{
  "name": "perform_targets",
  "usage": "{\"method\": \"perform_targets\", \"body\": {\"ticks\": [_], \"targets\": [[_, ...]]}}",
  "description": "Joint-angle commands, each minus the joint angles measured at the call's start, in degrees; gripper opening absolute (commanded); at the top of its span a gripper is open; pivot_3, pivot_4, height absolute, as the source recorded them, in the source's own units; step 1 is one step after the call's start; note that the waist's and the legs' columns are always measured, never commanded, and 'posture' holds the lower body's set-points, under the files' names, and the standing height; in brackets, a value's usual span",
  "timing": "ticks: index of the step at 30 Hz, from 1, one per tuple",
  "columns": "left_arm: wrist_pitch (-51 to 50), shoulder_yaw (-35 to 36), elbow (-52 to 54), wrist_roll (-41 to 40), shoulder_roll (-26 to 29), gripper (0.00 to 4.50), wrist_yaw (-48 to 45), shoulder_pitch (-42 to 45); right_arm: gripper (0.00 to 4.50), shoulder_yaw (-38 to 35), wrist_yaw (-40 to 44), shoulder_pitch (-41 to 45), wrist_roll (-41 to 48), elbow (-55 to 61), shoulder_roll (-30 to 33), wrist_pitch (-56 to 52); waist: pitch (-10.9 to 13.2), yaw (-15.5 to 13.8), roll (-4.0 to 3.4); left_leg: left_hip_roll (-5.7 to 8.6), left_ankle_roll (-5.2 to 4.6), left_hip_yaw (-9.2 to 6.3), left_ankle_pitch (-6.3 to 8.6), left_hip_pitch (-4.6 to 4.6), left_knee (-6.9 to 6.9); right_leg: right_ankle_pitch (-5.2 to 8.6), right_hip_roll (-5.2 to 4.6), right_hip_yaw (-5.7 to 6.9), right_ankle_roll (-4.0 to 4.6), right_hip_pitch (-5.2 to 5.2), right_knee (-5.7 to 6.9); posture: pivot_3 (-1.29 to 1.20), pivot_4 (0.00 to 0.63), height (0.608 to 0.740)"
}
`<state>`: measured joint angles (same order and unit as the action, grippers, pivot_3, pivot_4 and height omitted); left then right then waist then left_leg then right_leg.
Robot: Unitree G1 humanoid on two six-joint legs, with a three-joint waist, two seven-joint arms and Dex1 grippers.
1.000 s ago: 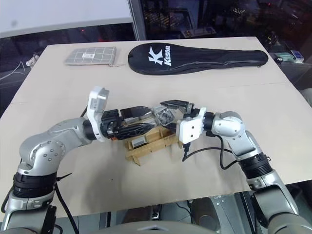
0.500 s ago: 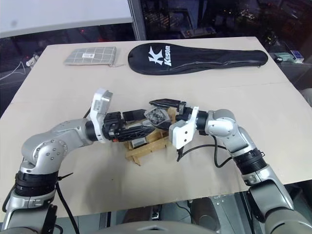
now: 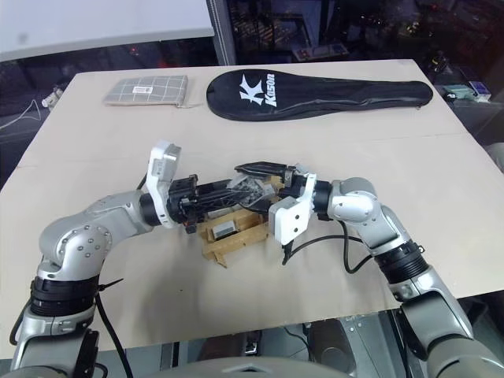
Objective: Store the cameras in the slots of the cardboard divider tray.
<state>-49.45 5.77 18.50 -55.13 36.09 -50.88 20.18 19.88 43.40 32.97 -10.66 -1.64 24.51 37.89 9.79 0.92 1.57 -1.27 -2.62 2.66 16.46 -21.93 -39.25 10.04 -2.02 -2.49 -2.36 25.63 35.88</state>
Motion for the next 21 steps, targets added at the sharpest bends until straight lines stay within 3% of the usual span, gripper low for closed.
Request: {"method": "perform_targets", "body": {"ticks": [1, 3, 7, 11, 14, 21], "targets": [[1.05, 0.66, 2.01, -0.58, -0.50, 0.75, 0.00, 0.85, 2.62, -0.59, -0.77, 0.23, 1.49, 2.59, -0.36, -1.80, 0.00, 0.00, 0.00, 0.00, 0.00, 0.00, 0.00, 0.00, 0.00, 0.00, 0.00, 0.00, 0.00, 0.00, 0.00, 0.00, 0.150, 0.740], [1.06, 0.66, 2.13, -0.59, -0.65, 0.75, 0.12, 0.92, 2.62, -0.56, 0.57, -0.92, 3.50, 4.27, -0.13, -6.18, 0.00, -0.01, 0.00, 0.00, 0.00, 0.00, 0.00, 0.00, 0.00, 0.00, 0.00, 0.00, 0.00, 0.00, 0.00, 0.00, 0.150, 0.740], [1.07, 0.70, 2.24, -0.41, -1.06, 0.75, 0.53, 0.94, 4.46, -1.24, 1.45, -2.79, 7.15, 7.13, -0.34, -11.88, 0.00, -0.06, 0.00, 0.00, 0.00, -0.04, 0.00, -0.01, 0.00, 0.00, 0.00, 0.00, 0.00, 0.00, 0.00, 0.00, 0.150, 0.740], [2.58, 0.62, 3.62, 0.91, -0.92, 0.75, 0.36, -0.34, 4.46, -4.07, 4.02, -7.12, 13.71, 11.75, 3.06, -20.23, 0.00, -0.15, 0.00, 0.00, -0.01, -0.04, 0.00, -0.01, 0.00, 0.00, 0.00, 0.01, 0.00, 0.00, 0.00, 0.00, 0.150, 0.740], [7.98, -1.09, 4.12, 7.13, 0.90, 0.75, -1.97, -1.35, 4.46, -7.34, 8.15, -12.23, 21.82, 16.33, 8.44, -28.10, 0.00, -0.39, 0.01, 0.03, -0.01, -0.01, 0.01, -0.04, 0.00, 0.00, -0.05, 0.01, 0.00, -0.01, -0.04, 0.00, 0.150, 0.740], [14.08, -6.10, 5.83, 17.59, 7.92, 0.75, -6.69, -2.57, 4.46, -21.42, 15.42, -27.74, 43.92, 25.88, 20.65, -46.00, 0.02, -0.25, 0.03, 0.02, -0.04, 0.07, 0.02, 0.01, 0.01, 0.03, -0.01, 0.01, -0.02, -0.04, -0.03, 0.00, 0.150, 0.740]]}}
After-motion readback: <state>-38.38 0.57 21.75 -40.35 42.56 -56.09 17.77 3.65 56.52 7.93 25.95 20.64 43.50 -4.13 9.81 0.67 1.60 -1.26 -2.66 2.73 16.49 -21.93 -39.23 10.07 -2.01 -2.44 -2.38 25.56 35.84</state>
